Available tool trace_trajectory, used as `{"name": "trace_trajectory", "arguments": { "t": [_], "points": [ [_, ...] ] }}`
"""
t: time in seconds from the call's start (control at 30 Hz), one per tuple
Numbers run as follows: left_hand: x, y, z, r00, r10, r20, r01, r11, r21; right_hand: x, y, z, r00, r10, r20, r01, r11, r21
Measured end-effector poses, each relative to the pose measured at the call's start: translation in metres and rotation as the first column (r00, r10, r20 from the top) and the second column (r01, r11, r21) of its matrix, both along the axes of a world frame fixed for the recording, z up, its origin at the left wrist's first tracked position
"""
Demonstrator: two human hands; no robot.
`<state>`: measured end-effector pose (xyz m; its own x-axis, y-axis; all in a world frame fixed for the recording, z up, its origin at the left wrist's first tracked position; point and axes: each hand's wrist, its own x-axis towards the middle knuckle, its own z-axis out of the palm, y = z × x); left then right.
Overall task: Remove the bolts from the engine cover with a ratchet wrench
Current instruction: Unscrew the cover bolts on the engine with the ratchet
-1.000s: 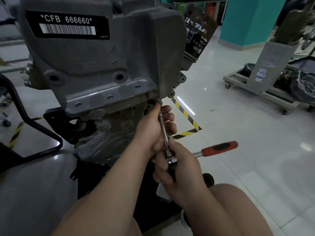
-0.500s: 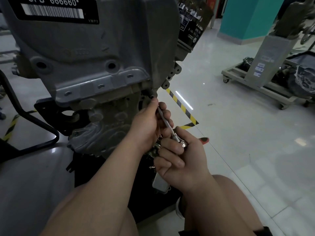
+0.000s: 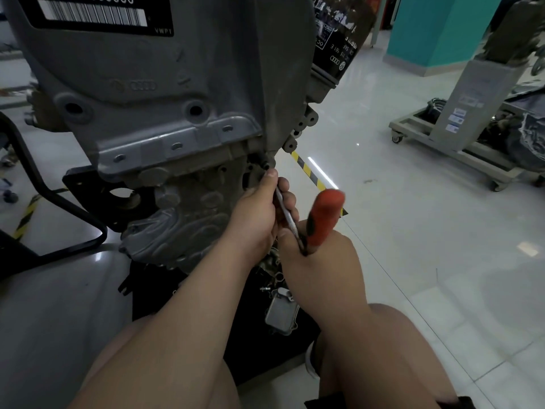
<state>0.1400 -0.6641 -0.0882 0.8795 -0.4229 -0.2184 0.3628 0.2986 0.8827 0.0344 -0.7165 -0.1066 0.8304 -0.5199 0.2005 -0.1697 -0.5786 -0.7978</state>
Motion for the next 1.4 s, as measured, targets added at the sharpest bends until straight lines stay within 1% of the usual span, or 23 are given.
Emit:
{"name": "trace_trajectory", "arguments": {
  "t": [0.07,0.1,0.13,0.17,0.2,0.23,0.27,0.3,0.33,0.37,0.47,0.57,0.63,0.67,0.73,0.83,1.0,1.1,1.17,1.2,1.27,1.33,1.4],
  "points": [
    [0.001,0.001,0.0,1.0,-0.009,0.011,0.009,1.0,0.011,0.002,-0.001,0.001,0.998,-0.006,0.07,-0.004,0.99,0.14],
    [0.001,0.001,0.0,0.999,-0.026,0.02,0.026,1.0,0.009,0.002,0.0,0.003,0.995,-0.007,0.104,-0.022,0.962,0.273],
    [0.0,0.002,0.001,0.999,-0.041,0.026,0.041,0.999,0.009,0.003,0.0,0.006,0.992,-0.019,0.126,-0.038,0.899,0.437],
    [0.0,0.003,0.001,0.998,-0.056,0.026,0.056,0.998,0.01,0.003,0.0,0.008,0.99,-0.028,0.137,-0.062,0.791,0.609],
    [0.0,0.004,0.0,0.997,-0.07,0.021,0.07,0.998,0.008,0.003,0.0,0.009,0.989,-0.024,0.144,-0.096,0.639,0.763],
    [-0.001,0.004,0.0,0.996,-0.086,0.017,0.087,0.996,-0.005,0.003,-0.001,0.009,0.986,-0.009,0.164,-0.142,0.453,0.88],
    [-0.001,0.005,0.0,0.994,-0.106,0.017,0.107,0.994,-0.025,0.003,-0.002,0.01,0.981,0.008,0.195,-0.191,0.253,0.949],
    [-0.002,0.005,0.001,0.992,-0.126,0.018,0.127,0.991,-0.045,0.004,-0.003,0.011,0.974,0.022,0.227,-0.228,0.067,0.971],
    [-0.003,0.005,0.001,0.99,-0.142,0.018,0.143,0.988,-0.057,0.004,-0.005,0.012,0.966,0.03,0.256,-0.253,-0.077,0.964],
    [-0.004,0.005,0.001,0.988,-0.152,0.014,0.153,0.986,-0.065,0.004,-0.006,0.012,0.959,0.033,0.281,-0.271,-0.177,0.946],
    [-0.008,0.006,0.0,0.985,-0.172,-0.015,0.171,0.983,-0.074,0.003,-0.006,0.01,0.938,0.026,0.346,-0.307,-0.401,0.863],
    [-0.014,0.006,-0.002,0.981,-0.19,-0.027,0.187,0.98,-0.068,0.003,-0.003,0.007,0.909,-0.011,0.417,-0.325,-0.643,0.693],
    [-0.018,0.005,-0.004,0.987,-0.162,-0.001,0.161,0.986,-0.043,0.003,-0.002,0.003,0.891,-0.025,0.454,-0.332,-0.717,0.613],
    [-0.018,0.005,-0.005,0.99,-0.142,0.014,0.142,0.989,-0.033,0.003,-0.002,0.001,0.886,-0.022,0.463,-0.333,-0.724,0.604],
    [-0.02,0.005,-0.005,0.993,-0.115,0.035,0.116,0.993,-0.023,0.003,-0.001,0.0,0.894,-0.001,0.448,-0.325,-0.688,0.649],
    [-0.021,0.005,-0.006,0.994,-0.1,0.046,0.1,0.995,-0.004,0.003,-0.003,0.001,0.916,0.021,0.4,-0.314,-0.584,0.749],
    [-0.022,0.005,-0.007,0.992,-0.105,0.077,0.106,0.994,-0.008,0.003,-0.006,0.007,0.94,0.037,0.339,-0.289,-0.44,0.85],
    [-0.022,0.004,-0.006,0.99,-0.116,0.084,0.116,0.993,0.0,0.003,-0.008,0.01,0.948,0.051,0.314,-0.284,-0.313,0.906],
    [-0.022,0.004,-0.006,0.99,-0.117,0.077,0.116,0.993,0.009,0.003,-0.009,0.01,0.958,0.056,0.281,-0.268,-0.171,0.948],
    [-0.022,0.003,-0.006,0.99,-0.115,0.077,0.114,0.993,0.018,0.003,-0.008,0.01,0.965,0.048,0.257,-0.253,-0.073,0.965],
    [-0.022,0.003,-0.005,0.99,-0.111,0.083,0.108,0.993,0.038,0.003,-0.007,0.009,0.979,0.006,0.205,-0.203,0.174,0.963],
    [-0.022,0.004,-0.005,0.991,-0.104,0.089,0.099,0.993,0.062,0.001,-0.005,0.01,0.988,-0.047,0.145,-0.109,0.442,0.89],
    [-0.021,0.004,-0.005,0.99,-0.102,0.095,0.095,0.992,0.081,0.0,-0.004,0.011,0.991,-0.072,0.113,-0.038,0.658,0.752]
  ]
}}
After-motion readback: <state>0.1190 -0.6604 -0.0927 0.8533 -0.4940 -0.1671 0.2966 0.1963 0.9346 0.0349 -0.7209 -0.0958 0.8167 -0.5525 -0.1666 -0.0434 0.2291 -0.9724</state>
